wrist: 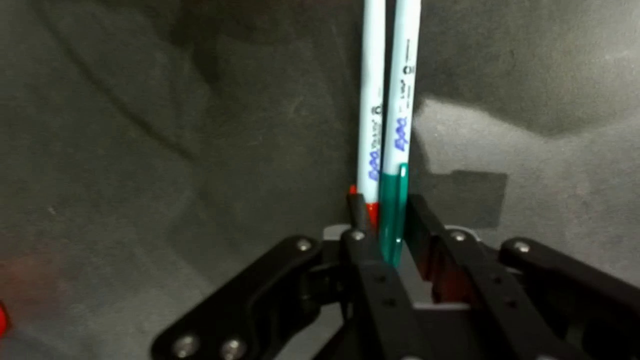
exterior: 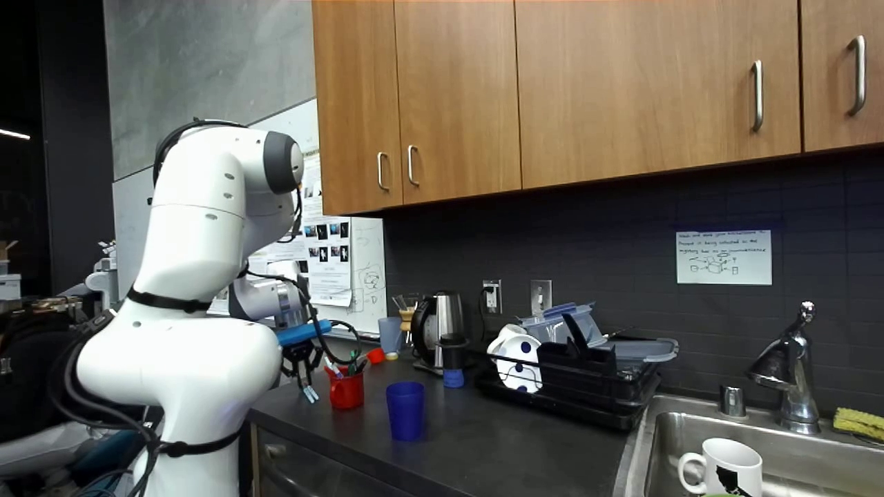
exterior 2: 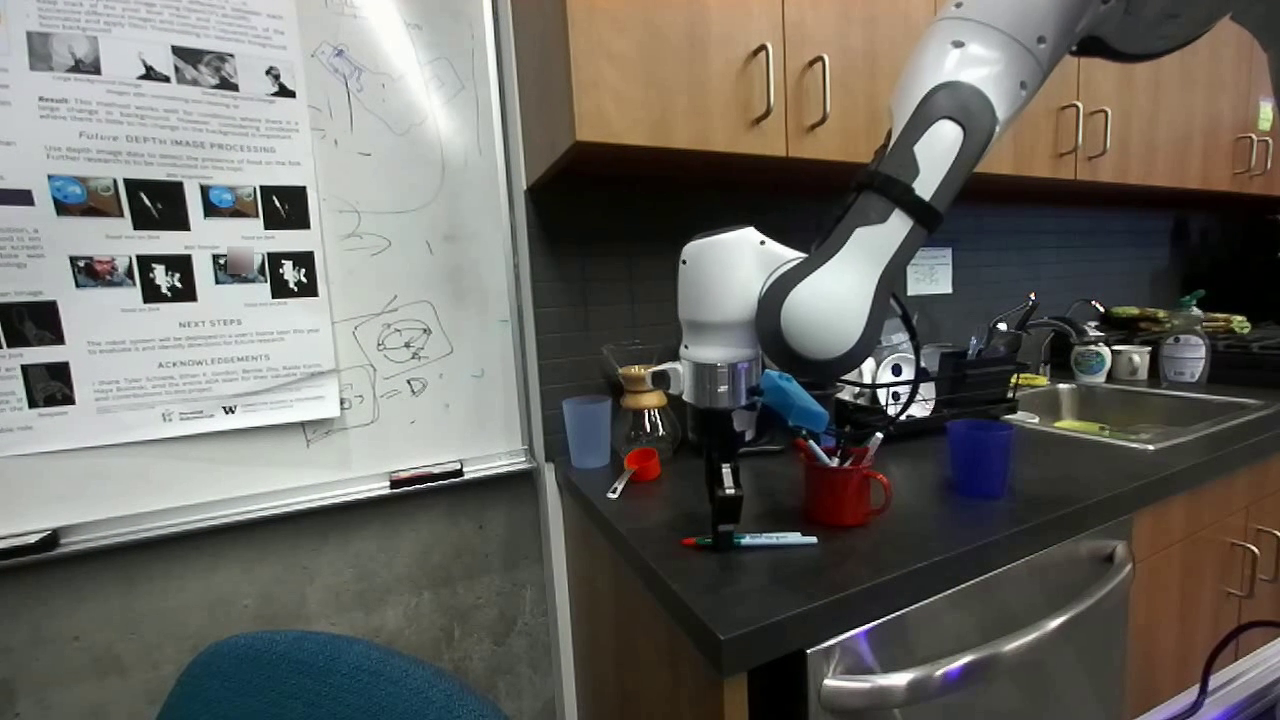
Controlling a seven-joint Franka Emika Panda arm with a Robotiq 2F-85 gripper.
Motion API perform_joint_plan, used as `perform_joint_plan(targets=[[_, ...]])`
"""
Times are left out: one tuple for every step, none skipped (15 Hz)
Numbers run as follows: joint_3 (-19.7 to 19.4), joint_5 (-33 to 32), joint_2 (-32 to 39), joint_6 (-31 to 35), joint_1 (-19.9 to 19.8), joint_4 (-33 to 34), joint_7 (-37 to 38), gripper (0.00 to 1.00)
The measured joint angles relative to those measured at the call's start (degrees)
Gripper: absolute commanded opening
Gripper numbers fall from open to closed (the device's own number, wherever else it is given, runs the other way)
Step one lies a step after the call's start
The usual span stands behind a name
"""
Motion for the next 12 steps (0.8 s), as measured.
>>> perform_joint_plan(targets=[[0.07,0.00,-0.39,-0.06,0.00,0.00,-0.03,0.06],[0.17,-0.02,-0.96,-0.18,0.00,0.00,-0.04,0.06],[0.26,-0.05,-1.71,-0.37,0.00,0.01,-0.04,0.06],[0.34,-0.15,-2.53,-0.76,0.00,0.02,-0.04,0.06],[0.41,-0.19,-3.42,-1.24,0.00,0.04,-0.04,0.06],[0.47,-0.23,-4.30,-1.73,0.00,0.04,-0.04,0.51],[0.51,-0.44,-5.16,-2.34,0.00,0.05,-0.04,0.52],[0.52,-0.53,-5.78,-2.89,0.00,0.05,-0.04,0.56],[0.52,-0.58,-6.17,-3.43,0.00,0.04,-0.04,0.63],[0.53,-0.59,-6.28,-3.79,-0.01,0.03,-0.04,0.69],[0.52,-0.59,-6.25,-4.13,-0.08,-0.02,-0.04,0.74],[0.52,-0.59,-6.15,-4.33,-0.20,-0.10,-0.04,0.82]])
